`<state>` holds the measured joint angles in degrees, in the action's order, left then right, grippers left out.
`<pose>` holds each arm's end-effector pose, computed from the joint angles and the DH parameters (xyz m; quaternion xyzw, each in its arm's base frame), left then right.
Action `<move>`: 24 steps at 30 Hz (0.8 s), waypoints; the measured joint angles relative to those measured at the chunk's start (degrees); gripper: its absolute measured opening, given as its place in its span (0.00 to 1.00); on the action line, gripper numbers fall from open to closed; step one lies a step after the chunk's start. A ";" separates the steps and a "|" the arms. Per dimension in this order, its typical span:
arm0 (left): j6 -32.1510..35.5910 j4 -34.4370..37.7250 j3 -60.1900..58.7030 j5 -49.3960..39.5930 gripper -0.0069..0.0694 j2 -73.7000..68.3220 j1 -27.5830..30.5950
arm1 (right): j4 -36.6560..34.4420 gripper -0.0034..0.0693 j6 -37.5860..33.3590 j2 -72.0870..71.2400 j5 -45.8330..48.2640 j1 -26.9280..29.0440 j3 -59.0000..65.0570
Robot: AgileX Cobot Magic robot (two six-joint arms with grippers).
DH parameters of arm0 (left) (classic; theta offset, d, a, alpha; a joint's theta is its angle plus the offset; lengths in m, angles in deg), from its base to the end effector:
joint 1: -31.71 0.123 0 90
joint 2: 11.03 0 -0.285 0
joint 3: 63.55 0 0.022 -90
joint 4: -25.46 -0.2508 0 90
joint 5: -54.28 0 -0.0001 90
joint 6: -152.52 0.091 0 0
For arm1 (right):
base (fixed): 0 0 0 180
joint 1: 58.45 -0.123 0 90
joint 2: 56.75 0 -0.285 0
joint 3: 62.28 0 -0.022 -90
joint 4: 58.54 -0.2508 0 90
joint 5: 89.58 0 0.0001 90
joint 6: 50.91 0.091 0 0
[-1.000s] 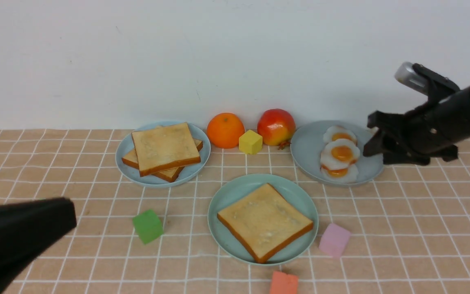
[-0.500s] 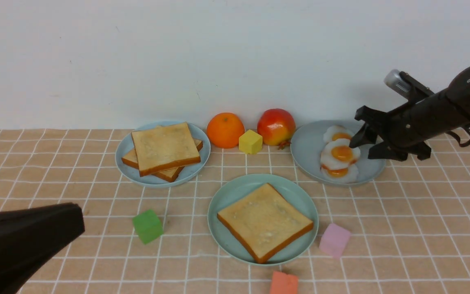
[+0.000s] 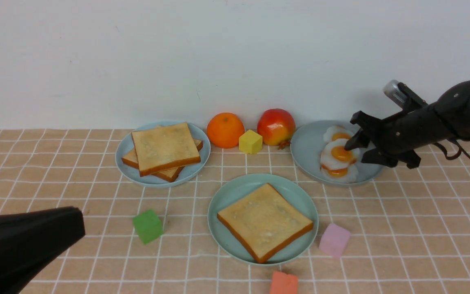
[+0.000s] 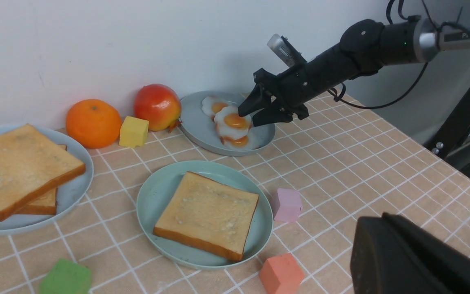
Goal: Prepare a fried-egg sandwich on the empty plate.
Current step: Use the right arm to grab a fried egg
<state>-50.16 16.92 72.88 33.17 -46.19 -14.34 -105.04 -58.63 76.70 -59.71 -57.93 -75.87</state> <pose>0.0717 -0.0673 0.3424 0.1897 0.7399 -0.3086 0.5668 0.4776 0.0286 0.1577 0.2229 0.9027 0.2612 0.2593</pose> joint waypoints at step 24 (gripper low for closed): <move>0.00 0.11 0.00 0.00 0.07 0.00 0.00 | -3.94 0.25 -4.43 2.16 1.24 0.00 -2.75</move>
<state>-50.16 17.04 72.88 33.17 -46.19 -14.34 -108.99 -63.06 78.86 -58.47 -57.93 -78.62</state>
